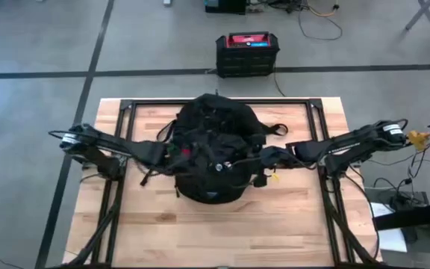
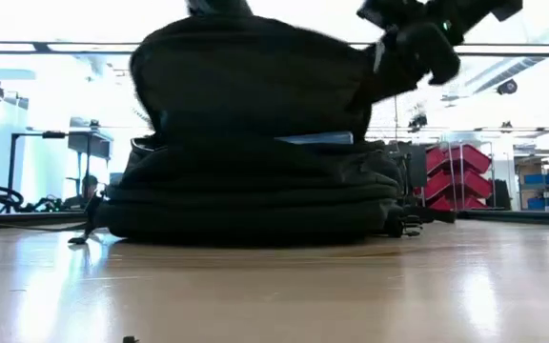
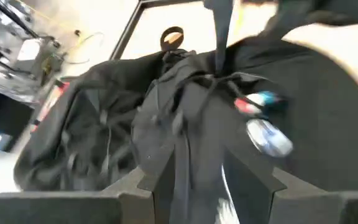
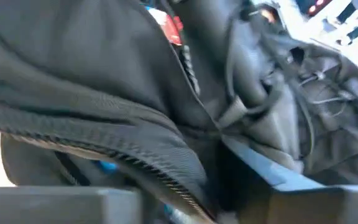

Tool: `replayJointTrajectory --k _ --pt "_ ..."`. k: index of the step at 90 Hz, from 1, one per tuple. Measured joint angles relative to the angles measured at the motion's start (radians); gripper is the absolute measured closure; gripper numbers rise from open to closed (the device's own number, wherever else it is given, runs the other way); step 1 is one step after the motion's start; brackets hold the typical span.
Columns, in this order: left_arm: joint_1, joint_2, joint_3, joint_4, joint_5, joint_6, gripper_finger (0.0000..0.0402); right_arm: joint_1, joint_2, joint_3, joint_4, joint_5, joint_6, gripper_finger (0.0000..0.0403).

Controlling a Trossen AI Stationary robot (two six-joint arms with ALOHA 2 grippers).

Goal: Unpack backpack
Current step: Close the black backpack

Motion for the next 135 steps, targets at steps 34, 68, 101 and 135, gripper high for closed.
replayJointTrajectory --k 34,68,101,135 --pt "0.122 0.177 -0.099 -0.131 -0.018 -0.060 0.0284 0.024 -0.121 0.024 -0.389 0.140 0.099 0.0135" --pt "0.054 0.110 -0.129 -0.168 -0.108 -0.017 0.0284 -0.220 -0.074 -0.085 -0.076 0.170 -0.194 0.0183" --pt "0.047 0.016 -0.425 -0.052 -0.113 -0.170 0.0284 -0.284 0.123 -0.086 0.074 0.016 -0.406 0.0247" --pt "0.052 -0.018 -0.583 0.152 -0.116 -0.191 0.0284 -0.215 0.116 -0.086 0.192 0.032 -0.421 0.0293"
